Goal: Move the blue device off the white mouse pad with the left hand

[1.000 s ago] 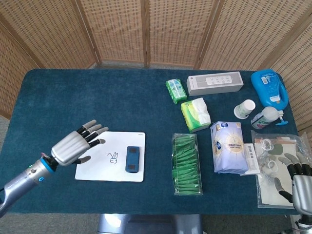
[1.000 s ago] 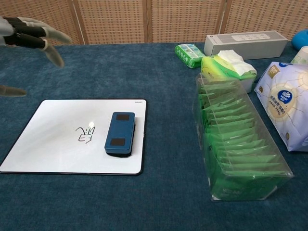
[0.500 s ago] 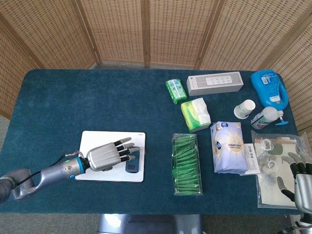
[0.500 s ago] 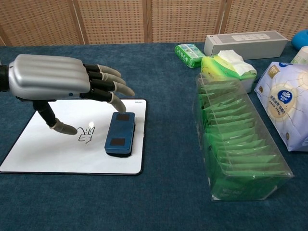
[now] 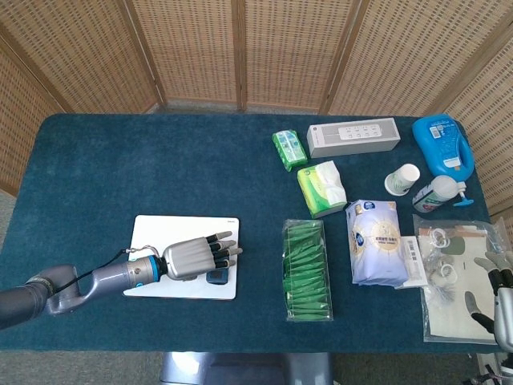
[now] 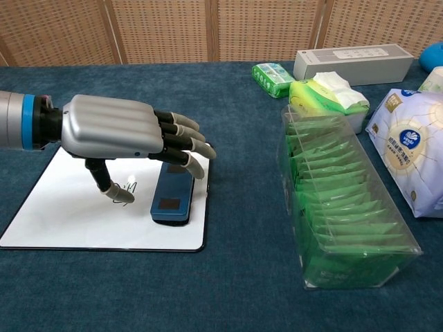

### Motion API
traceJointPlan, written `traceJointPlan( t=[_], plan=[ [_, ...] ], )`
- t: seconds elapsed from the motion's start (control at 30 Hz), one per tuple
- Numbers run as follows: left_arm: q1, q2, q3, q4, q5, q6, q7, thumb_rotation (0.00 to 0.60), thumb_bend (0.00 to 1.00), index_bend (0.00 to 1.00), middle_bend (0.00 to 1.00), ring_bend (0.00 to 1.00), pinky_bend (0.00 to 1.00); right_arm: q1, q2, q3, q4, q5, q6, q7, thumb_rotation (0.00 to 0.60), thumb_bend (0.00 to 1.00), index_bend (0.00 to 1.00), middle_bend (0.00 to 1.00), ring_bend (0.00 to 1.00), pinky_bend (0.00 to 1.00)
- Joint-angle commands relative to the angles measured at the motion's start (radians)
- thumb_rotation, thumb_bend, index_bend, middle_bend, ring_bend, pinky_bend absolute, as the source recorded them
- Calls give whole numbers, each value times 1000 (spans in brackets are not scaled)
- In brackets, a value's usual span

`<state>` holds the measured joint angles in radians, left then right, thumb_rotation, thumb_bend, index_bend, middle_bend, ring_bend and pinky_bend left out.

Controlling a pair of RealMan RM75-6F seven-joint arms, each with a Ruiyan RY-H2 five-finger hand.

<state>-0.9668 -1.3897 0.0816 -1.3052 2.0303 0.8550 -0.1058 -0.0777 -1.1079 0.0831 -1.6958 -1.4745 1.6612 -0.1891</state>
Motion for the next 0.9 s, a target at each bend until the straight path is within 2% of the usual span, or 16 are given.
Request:
traceJointPlan(
  t=[0.03,0.9],
  plan=[
    [-18,-14,9,19,-3,-9,6,600,300,171,0,0,0,-2,1,1,1,2,2,2,600,316,268,226,121,246],
    [-92,-108,66,145,-63,3,0,600,299,249,0,0,0,-21,-3,8,8,13,21,6,600,316,268,226,121,246]
  ],
)
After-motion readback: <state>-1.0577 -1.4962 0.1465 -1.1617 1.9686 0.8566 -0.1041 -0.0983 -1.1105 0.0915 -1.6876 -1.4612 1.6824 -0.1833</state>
